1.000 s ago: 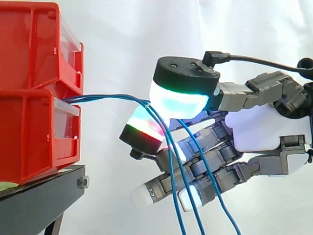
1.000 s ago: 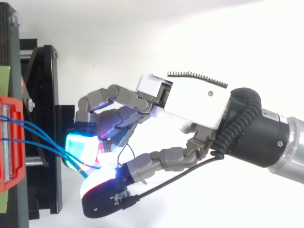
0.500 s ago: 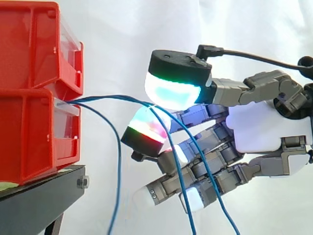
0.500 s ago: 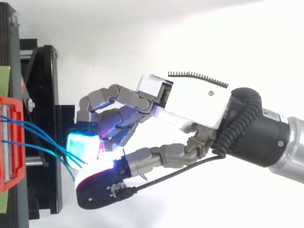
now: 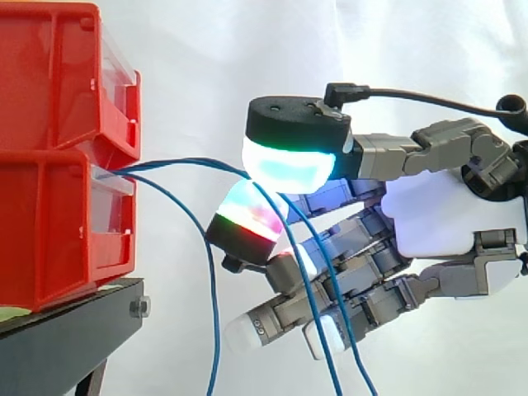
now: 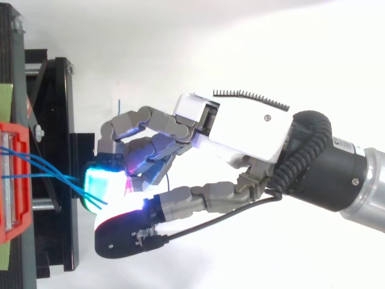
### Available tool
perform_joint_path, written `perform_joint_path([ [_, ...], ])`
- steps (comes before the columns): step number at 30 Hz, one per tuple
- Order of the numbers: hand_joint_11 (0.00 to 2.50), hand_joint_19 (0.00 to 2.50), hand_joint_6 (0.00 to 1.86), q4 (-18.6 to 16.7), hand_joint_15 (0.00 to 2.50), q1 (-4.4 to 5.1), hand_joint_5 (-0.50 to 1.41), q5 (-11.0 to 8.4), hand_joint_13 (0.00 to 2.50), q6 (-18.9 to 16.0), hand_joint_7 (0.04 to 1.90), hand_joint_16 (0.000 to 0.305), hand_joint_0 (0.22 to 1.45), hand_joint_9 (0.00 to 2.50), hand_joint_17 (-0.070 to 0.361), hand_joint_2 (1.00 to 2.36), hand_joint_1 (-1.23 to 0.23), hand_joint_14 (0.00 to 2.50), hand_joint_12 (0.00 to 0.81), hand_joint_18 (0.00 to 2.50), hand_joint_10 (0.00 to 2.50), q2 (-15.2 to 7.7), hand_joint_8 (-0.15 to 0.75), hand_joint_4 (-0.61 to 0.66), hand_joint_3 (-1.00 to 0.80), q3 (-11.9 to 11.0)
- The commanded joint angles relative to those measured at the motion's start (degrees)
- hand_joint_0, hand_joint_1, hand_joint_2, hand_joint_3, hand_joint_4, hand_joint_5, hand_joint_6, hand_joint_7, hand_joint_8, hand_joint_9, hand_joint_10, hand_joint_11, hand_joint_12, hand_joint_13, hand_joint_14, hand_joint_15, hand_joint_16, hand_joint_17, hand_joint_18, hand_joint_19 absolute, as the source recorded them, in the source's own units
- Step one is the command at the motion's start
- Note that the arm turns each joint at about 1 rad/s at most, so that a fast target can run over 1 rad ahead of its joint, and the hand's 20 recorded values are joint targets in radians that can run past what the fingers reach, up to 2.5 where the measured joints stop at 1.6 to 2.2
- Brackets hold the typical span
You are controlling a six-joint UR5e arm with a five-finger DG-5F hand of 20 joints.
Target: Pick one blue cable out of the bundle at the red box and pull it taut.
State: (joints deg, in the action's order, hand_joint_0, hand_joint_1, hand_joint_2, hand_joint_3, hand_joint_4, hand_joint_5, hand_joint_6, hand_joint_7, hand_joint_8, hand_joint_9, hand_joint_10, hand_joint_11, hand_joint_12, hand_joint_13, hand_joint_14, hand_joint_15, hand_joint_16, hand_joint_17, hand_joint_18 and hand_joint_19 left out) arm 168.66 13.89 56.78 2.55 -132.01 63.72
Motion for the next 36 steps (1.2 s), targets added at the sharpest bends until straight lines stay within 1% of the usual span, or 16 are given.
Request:
perform_joint_path([
  [1,1.32,0.42,0.89,0.0,0.3,0.0,-0.19,0.0,0.73,0.0,1.25,0.062,0.68,0.89,0.14,1.02,-0.83,0.01,0.453,0.98,0.01,0.0,0.456,0.27,-0.24,0.0],
  [7,1.32,0.42,0.9,0.0,0.3,0.0,-0.2,-0.09,0.74,-0.09,1.26,0.062,0.71,0.88,0.139,1.02,-0.87,0.01,0.452,0.98,0.01,0.0,0.458,0.22,-0.2,0.0],
  [12,1.33,0.43,0.9,0.18,0.3,0.0,-0.21,-0.09,0.73,-0.26,1.27,0.061,0.72,0.87,0.138,1.02,-0.89,0.01,0.448,0.97,0.01,0.0,0.455,0.22,-0.19,0.0],
  [15,1.33,0.44,0.9,0.44,0.3,0.0,-0.21,0.18,0.73,-0.26,1.31,0.061,0.74,0.87,0.137,1.03,-0.9,0.01,0.448,0.96,0.01,0.0,0.455,0.26,-0.18,0.0],
  [20,1.33,0.46,0.91,1.14,0.31,0.0,-0.22,0.18,0.72,-0.26,1.25,0.06,0.77,0.86,0.136,1.03,-0.91,0.01,0.446,0.94,0.01,0.0,0.444,0.3,-0.18,0.0],
  [27,1.34,0.43,0.91,1.32,0.3,0.0,-0.24,0.18,0.69,-0.35,1.23,0.061,0.79,0.8,0.136,1.02,-0.94,0.01,0.444,0.91,0.01,0.0,0.441,0.35,-0.26,0.0],
  [31,1.34,0.41,0.91,1.32,0.3,0.0,-0.24,0.18,0.69,-0.35,1.22,0.061,0.78,0.78,0.137,1.01,-0.97,0.01,0.445,0.92,0.01,0.0,0.441,0.35,-0.35,0.0],
  [36,1.33,0.4,0.91,1.32,0.29,0.0,-0.24,0.18,0.69,-0.35,1.19,0.061,0.74,0.77,0.137,1.0,-0.95,0.01,0.448,0.93,0.01,0.0,0.444,0.36,-0.47,0.0],
])
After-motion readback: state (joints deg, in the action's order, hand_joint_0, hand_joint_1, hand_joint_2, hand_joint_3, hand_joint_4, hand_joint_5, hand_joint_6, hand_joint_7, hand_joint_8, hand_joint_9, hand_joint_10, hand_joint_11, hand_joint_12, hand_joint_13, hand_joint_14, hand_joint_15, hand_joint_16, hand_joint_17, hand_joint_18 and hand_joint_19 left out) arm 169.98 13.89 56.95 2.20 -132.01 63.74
